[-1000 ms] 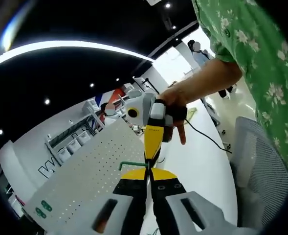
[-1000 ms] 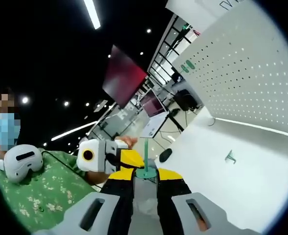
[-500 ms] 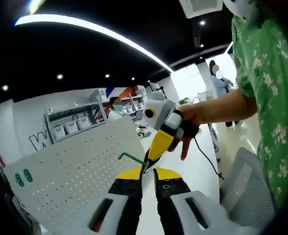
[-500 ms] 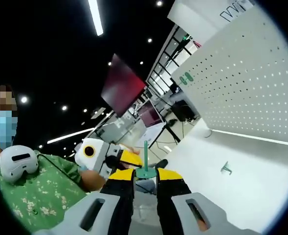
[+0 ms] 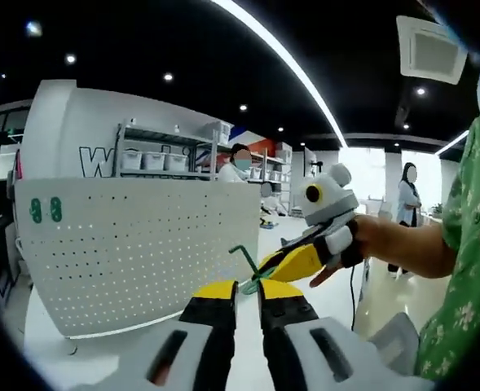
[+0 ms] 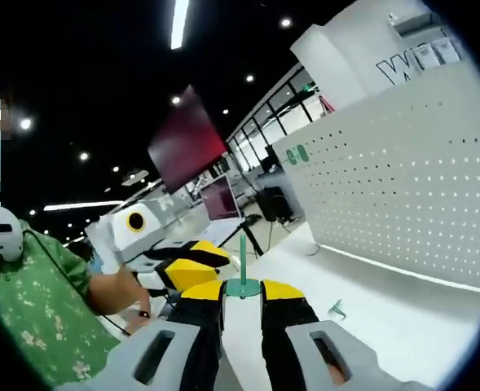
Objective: Insert the hook assembly into the mounting plate slot until the hook locks in place.
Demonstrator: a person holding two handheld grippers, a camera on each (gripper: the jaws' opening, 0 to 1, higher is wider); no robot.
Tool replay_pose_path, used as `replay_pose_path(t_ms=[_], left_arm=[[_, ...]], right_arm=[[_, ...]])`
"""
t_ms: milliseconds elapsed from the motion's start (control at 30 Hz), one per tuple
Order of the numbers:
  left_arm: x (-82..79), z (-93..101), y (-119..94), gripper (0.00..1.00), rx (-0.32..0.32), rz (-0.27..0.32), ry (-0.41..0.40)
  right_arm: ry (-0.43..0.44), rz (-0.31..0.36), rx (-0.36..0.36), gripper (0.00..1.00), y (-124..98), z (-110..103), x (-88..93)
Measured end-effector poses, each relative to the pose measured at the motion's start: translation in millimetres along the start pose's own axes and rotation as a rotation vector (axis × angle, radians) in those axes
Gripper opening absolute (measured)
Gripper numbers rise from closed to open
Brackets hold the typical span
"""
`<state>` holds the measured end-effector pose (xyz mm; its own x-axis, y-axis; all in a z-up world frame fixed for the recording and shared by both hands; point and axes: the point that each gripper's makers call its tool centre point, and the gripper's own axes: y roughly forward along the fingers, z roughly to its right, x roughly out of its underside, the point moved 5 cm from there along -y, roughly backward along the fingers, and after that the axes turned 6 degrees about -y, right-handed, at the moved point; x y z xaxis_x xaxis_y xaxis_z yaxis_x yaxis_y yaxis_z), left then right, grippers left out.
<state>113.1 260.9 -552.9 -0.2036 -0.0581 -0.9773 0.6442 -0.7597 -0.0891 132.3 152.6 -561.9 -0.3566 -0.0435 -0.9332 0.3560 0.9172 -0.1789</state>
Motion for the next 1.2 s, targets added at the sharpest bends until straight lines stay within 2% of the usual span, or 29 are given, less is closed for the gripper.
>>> replay_pose_path(t_ms=[167,267,400,467,533,833,967,1200], left_arm=[[-7.9,-4.9,6.7,0.09,-0.069,0.014,-0.028],[-10.1,-7.3,10.2,0.09,-0.116,0.002,-0.019],[-11.6,-6.8,15.2,0.08,-0.141,-0.005,-0.027],[-12.3,-8.8,16.5,0.08,-0.175,-0.01,-0.015],[-14.4,-9.8,16.8,0.08,-0.183,0.004,-0.025],[-15.9,-13.9,23.5,0.08,-0.237,0.018,-0.05],[-16.3,-16.1,25.1,0.06,-0.261,0.032,-0.055],[-14.8,-18.8,25.3,0.04,-0.271,0.02,-0.04]], right_arm=[[-0.114,-0.004,0.085,0.16,8.2,0.5,0.3],[-0.178,0.001,0.138,0.16,13.1,-0.3,-0.3],[-0.23,0.011,0.187,0.16,18.3,-0.6,-1.6],[-0.251,0.016,0.201,0.16,19.9,-1.1,-2.5],[-0.277,0.02,0.215,0.16,21.3,-1.6,-3.3],[-0.309,0.05,0.271,0.16,29.4,-2.9,-4.6],[-0.357,0.048,0.32,0.16,32.8,-3.3,-4.4],[-0.389,0.036,0.34,0.16,34.7,-3.6,-2.9]])
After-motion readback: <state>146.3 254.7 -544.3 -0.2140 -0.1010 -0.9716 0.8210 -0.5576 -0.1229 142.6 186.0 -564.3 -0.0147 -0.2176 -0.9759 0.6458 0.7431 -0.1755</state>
